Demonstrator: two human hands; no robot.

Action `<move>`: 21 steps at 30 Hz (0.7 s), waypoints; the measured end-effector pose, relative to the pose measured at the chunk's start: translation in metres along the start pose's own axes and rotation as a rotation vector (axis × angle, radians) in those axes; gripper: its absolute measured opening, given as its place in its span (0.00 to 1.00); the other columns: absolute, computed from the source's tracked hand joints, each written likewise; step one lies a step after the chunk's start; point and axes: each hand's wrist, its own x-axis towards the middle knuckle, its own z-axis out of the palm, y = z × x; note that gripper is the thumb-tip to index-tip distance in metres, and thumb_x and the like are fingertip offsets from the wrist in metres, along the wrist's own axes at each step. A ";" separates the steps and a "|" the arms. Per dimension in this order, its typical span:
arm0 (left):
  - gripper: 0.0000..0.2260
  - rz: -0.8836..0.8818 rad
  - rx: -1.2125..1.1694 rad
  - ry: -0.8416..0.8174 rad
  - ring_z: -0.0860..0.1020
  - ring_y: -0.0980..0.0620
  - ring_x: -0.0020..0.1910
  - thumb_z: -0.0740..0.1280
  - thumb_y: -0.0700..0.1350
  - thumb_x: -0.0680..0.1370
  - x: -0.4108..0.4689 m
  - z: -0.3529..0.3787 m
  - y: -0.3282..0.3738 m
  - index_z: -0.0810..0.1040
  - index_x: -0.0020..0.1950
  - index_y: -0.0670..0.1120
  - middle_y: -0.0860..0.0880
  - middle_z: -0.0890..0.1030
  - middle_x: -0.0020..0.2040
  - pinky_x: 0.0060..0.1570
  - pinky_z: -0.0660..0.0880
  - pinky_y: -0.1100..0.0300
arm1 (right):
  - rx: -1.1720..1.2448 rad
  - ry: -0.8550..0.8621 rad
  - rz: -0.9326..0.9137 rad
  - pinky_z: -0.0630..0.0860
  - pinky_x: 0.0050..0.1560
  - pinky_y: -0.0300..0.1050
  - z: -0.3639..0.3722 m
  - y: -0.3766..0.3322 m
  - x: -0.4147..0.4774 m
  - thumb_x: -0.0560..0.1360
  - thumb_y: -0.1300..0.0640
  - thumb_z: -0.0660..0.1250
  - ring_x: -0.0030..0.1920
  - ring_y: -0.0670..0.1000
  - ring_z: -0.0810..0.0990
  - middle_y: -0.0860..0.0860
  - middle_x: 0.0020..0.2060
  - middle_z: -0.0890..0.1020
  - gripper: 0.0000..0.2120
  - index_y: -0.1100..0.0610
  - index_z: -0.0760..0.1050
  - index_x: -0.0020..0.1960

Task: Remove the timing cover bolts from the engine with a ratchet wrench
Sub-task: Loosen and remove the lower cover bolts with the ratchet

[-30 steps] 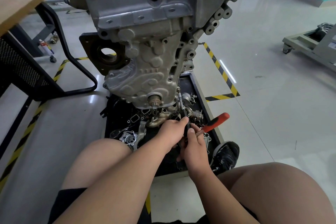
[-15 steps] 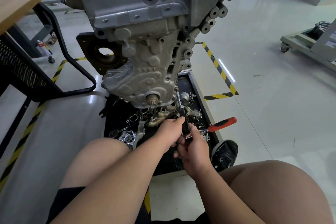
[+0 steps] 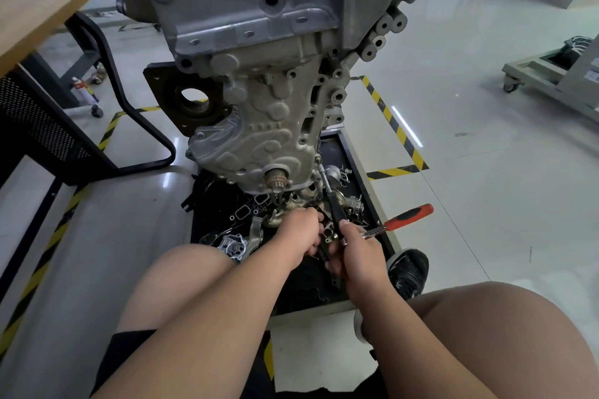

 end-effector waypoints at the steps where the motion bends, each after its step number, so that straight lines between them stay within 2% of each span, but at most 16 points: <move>1: 0.10 -0.005 -0.041 -0.003 0.64 0.54 0.24 0.56 0.39 0.80 0.000 -0.003 0.002 0.74 0.44 0.45 0.49 0.71 0.32 0.22 0.58 0.66 | -0.036 0.030 -0.011 0.68 0.22 0.39 -0.003 -0.002 0.000 0.80 0.55 0.62 0.18 0.49 0.67 0.53 0.24 0.75 0.09 0.59 0.74 0.44; 4: 0.07 -0.008 -0.169 -0.036 0.65 0.56 0.24 0.60 0.41 0.81 -0.001 -0.016 0.011 0.75 0.44 0.45 0.50 0.73 0.32 0.20 0.59 0.67 | -0.169 0.065 -0.026 0.68 0.23 0.39 -0.014 -0.008 -0.007 0.78 0.53 0.64 0.19 0.51 0.70 0.53 0.25 0.79 0.11 0.60 0.74 0.42; 7: 0.08 -0.021 -0.387 -0.072 0.66 0.59 0.22 0.62 0.44 0.81 -0.003 -0.030 0.024 0.75 0.43 0.46 0.52 0.74 0.30 0.19 0.60 0.67 | -0.249 0.014 -0.072 0.71 0.33 0.48 -0.021 -0.014 -0.017 0.77 0.53 0.64 0.23 0.54 0.73 0.55 0.27 0.80 0.10 0.61 0.75 0.44; 10: 0.10 -0.019 -0.599 -0.088 0.67 0.59 0.22 0.61 0.46 0.82 -0.008 -0.046 0.034 0.76 0.42 0.46 0.53 0.74 0.30 0.19 0.62 0.68 | -0.353 -0.068 -0.152 0.71 0.36 0.50 -0.022 -0.023 -0.024 0.77 0.55 0.64 0.25 0.55 0.75 0.55 0.28 0.81 0.07 0.58 0.77 0.46; 14: 0.11 -0.034 -0.637 -0.086 0.69 0.56 0.23 0.57 0.43 0.82 -0.019 -0.066 0.034 0.78 0.46 0.45 0.51 0.74 0.34 0.20 0.63 0.66 | -0.427 -0.153 -0.215 0.71 0.34 0.49 -0.016 -0.029 -0.033 0.78 0.57 0.63 0.24 0.54 0.74 0.56 0.27 0.80 0.06 0.55 0.77 0.44; 18: 0.11 -0.075 -0.685 -0.069 0.72 0.53 0.25 0.53 0.38 0.79 -0.026 -0.085 0.032 0.75 0.47 0.44 0.50 0.75 0.30 0.21 0.63 0.67 | -0.445 -0.178 -0.244 0.70 0.26 0.42 -0.016 -0.033 -0.038 0.78 0.57 0.62 0.23 0.54 0.73 0.57 0.26 0.79 0.12 0.56 0.75 0.36; 21: 0.12 -0.066 -0.683 -0.044 0.75 0.53 0.27 0.52 0.37 0.79 -0.027 -0.101 0.029 0.74 0.47 0.43 0.50 0.76 0.29 0.21 0.64 0.66 | -0.461 -0.212 -0.297 0.70 0.28 0.44 -0.017 -0.036 -0.041 0.78 0.57 0.62 0.22 0.54 0.71 0.57 0.25 0.78 0.15 0.57 0.75 0.33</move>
